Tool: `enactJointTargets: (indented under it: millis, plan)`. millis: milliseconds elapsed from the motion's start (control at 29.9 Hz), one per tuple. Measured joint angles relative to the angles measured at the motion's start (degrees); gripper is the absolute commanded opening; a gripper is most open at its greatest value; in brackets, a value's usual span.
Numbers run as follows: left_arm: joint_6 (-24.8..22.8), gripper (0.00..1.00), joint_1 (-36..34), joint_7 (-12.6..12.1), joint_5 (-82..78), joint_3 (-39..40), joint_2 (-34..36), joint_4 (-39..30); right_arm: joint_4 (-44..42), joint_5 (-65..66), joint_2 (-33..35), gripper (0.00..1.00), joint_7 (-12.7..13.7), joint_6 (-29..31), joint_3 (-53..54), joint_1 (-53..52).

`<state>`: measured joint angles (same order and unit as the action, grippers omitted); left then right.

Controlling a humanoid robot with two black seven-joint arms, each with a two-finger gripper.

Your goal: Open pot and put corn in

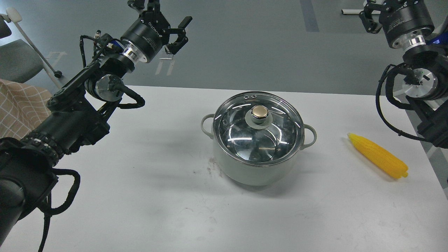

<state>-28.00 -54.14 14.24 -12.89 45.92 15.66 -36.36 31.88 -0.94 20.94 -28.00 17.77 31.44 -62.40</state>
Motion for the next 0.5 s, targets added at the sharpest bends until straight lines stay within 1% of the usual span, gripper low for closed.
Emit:
enactJointTargets:
  millis: [100, 268, 502]
  plan:
    - [0.0, 0.98, 0.0, 0.15, 0.12, 0.0, 0.0, 0.35, 0.0, -0.88, 0.03, 1.0, 0.0, 0.06, -0.2, -0.02]
    - [0.0, 0.98, -0.18, 1.5, 0.37, -0.17, 0.56, 0.41, 0.01, -1.16, 0.07, 1.0, 0.0, 0.05, -0.33, -0.08]
    - [0.0, 0.98, -0.72, 1.68, 0.41, -0.12, 0.35, 0.23, 0.0, -2.41, 0.57, 1.0, 0.0, -0.01, -2.43, -0.11]
